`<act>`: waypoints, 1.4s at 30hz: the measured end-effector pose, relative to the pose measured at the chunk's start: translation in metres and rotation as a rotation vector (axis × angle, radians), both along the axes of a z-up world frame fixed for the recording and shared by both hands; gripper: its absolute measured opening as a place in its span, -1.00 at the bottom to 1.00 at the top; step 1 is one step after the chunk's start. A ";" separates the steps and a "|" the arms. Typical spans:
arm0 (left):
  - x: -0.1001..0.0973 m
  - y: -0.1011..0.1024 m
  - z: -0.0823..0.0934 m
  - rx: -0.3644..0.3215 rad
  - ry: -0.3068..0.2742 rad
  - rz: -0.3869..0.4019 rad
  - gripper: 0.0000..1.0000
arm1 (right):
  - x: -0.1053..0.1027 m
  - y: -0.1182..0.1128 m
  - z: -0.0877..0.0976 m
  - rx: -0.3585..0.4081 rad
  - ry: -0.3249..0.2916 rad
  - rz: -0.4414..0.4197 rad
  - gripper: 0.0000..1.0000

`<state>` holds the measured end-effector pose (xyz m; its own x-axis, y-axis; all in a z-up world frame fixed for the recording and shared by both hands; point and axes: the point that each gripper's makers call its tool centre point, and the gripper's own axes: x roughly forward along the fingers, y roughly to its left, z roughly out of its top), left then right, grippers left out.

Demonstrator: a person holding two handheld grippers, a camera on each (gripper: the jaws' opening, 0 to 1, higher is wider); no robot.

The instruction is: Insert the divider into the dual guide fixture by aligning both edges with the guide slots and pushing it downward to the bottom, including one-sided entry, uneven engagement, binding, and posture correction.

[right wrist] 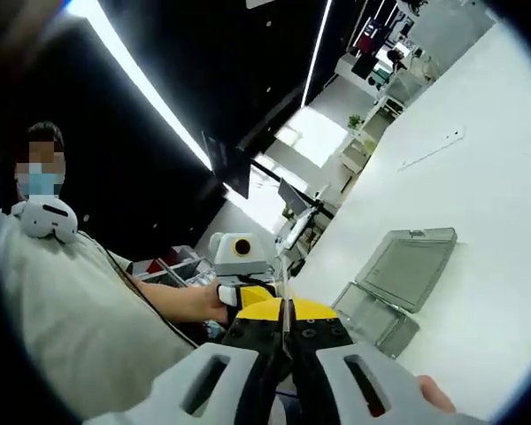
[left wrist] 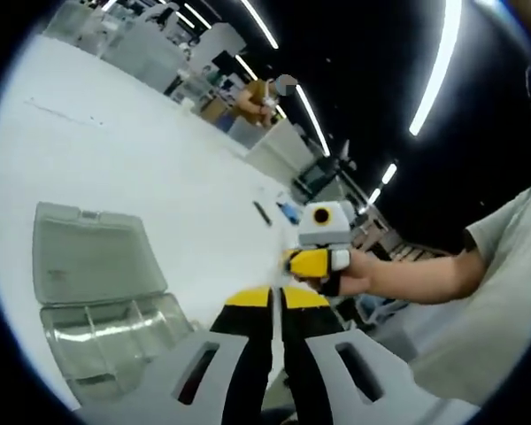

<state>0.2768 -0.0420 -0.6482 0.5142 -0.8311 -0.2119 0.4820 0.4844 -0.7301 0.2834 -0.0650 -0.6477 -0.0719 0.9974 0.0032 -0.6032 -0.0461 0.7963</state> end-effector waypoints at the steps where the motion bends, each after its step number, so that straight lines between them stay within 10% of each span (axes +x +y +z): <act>1: -0.001 -0.001 0.000 0.003 0.001 -0.011 -1.00 | -0.001 0.000 -0.001 -0.003 0.006 0.003 -1.00; 22: -0.008 -0.010 -0.003 0.161 -0.068 -0.240 -1.00 | -0.001 -0.009 0.000 -0.105 -0.190 0.139 -1.00; 42: -0.023 -0.015 -0.029 0.401 -0.089 -0.438 -1.00 | -0.022 0.002 -0.011 -0.405 -0.644 0.564 -0.88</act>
